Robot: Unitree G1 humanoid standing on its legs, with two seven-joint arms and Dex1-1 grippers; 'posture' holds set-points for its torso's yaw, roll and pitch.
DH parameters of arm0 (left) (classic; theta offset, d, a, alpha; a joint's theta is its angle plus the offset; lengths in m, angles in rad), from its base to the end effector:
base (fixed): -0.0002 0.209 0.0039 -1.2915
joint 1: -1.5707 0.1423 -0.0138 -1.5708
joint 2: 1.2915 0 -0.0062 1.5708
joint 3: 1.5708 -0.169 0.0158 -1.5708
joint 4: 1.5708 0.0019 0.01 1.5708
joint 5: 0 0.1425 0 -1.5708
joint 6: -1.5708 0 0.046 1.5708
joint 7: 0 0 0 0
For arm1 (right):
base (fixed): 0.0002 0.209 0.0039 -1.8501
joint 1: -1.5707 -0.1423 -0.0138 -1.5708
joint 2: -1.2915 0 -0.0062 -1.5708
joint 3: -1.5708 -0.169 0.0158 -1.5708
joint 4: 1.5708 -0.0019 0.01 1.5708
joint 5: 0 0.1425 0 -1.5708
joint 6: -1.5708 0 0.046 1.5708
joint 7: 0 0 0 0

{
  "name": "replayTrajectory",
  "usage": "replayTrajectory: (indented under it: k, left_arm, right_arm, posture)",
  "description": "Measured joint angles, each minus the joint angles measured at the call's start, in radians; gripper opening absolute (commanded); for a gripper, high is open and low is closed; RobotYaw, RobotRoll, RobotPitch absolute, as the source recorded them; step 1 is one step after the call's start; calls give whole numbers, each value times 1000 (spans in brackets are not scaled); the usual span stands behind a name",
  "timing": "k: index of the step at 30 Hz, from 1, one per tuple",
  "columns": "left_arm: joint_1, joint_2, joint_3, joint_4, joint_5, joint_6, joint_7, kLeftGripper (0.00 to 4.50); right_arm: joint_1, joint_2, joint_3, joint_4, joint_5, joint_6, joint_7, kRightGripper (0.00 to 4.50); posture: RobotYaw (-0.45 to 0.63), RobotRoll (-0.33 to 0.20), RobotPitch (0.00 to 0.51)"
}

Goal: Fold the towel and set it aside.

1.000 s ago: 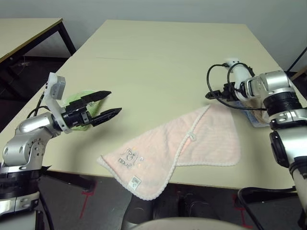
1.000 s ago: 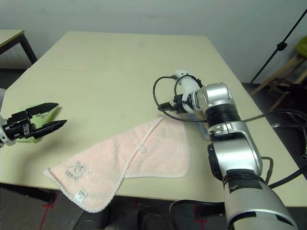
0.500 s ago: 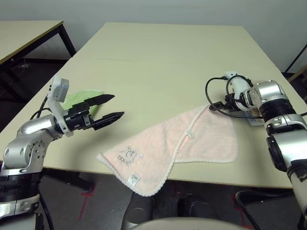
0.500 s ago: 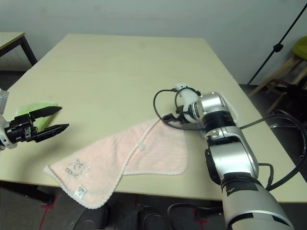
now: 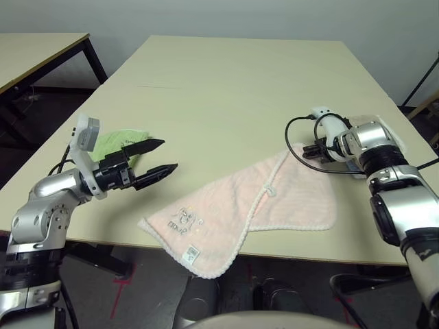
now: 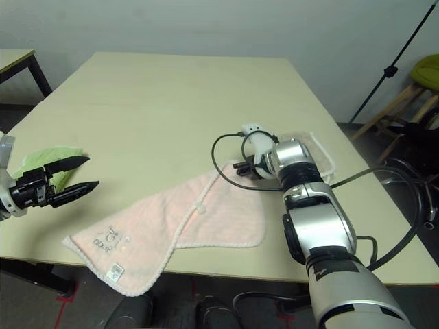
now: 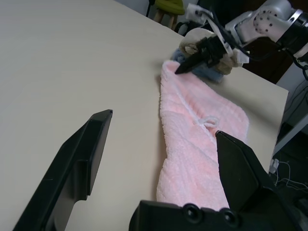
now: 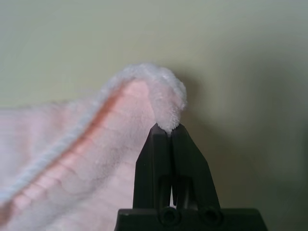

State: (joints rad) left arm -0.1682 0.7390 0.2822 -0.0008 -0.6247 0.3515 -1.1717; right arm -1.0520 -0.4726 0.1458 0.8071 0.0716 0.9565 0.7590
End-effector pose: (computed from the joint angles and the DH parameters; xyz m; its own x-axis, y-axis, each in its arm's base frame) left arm 0.2237 0.3008 0.1641 0.5584 -0.8277 -0.0552 0.8295 0.5582 0.0201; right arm 0.3417 -0.2105 0.1852 0.5919 0.3824 -0.7095 -0.4553 0.8850 0.0971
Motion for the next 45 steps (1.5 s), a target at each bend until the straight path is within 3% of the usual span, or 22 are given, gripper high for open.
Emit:
replayTrajectory:
  k: [9,14,20,27,31,39,45]
  left_arm:
    - [137,59,-63,-284,-105,286,52,4500]
    - [145,57,-64,-344,-134,332,98,4500]
    - [122,24,-70,-368,-134,350,177,4500]
    - [53,-53,-103,-408,-168,403,295,4500]
    - [8,-60,-160,-418,-162,465,372,4500]
    - [-193,-110,-420,-314,-27,583,469,4500]
    - [-278,-101,-486,-245,3,659,420,4500]
  right_arm:
    - [-71,-19,-37,-336,128,219,72,19]
    - [-163,-18,-82,-397,188,243,72,19]
    - [-372,4,-140,-396,281,310,85,19]
    - [-439,63,-183,-298,296,287,14,19]
    - [-448,81,-187,-229,282,231,-34,19]
    - [-489,124,-188,-10,229,48,-112,19]
    - [-538,141,-188,116,182,-80,-128,19]
  posture:
    - [204,0,53]
    - [204,0,50]
    - [203,0,51]
    - [216,0,51]
    - [231,0,47]
    - [211,0,20]
    - [158,0,28]
